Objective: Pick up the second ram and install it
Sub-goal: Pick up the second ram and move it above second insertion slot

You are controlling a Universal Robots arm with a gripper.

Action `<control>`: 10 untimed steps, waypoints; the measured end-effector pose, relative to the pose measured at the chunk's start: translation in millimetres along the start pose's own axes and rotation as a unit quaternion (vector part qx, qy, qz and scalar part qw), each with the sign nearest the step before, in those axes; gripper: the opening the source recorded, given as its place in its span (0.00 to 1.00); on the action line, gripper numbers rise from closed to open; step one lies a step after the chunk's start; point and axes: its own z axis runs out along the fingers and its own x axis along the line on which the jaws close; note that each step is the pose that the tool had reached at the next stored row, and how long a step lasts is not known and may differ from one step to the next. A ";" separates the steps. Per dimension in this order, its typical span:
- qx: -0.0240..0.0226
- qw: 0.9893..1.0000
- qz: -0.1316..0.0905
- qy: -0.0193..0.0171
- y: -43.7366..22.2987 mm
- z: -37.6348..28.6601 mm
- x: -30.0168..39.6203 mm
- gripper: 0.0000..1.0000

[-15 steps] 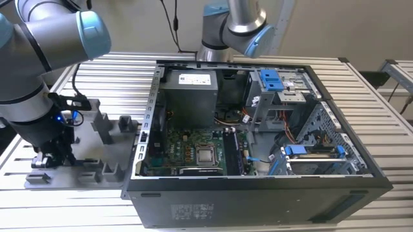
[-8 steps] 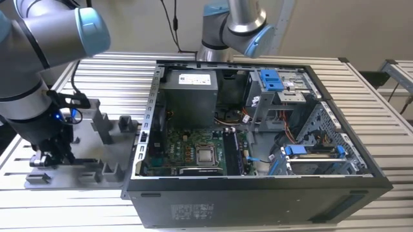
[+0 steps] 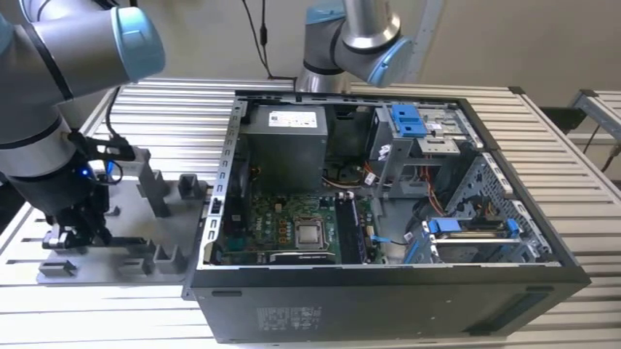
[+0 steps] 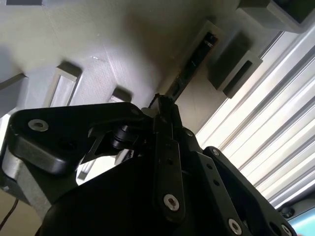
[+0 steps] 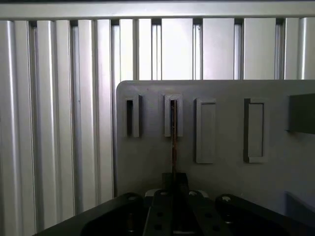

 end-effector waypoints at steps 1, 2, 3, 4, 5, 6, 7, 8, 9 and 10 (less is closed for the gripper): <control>0.000 1.000 0.000 0.000 0.0 -0.2 0.0 0.14; 0.000 1.000 0.000 0.000 0.0 -0.5 0.0 0.14; 0.000 1.000 0.000 0.000 0.0 -0.8 0.0 0.14; 0.000 1.000 0.000 0.000 0.0 -1.0 0.0 0.14; 0.000 1.000 0.000 0.000 0.0 -1.0 0.0 0.14; 0.000 1.000 0.000 0.000 0.0 -1.2 0.0 0.14; 0.000 1.000 0.000 0.000 0.1 -1.4 0.0 0.14; 0.000 1.000 0.000 0.000 0.1 -1.6 0.0 0.14; 0.000 1.000 0.000 0.000 0.1 -2.0 0.0 0.14; 0.000 1.000 0.000 0.000 0.1 -2.7 0.1 0.14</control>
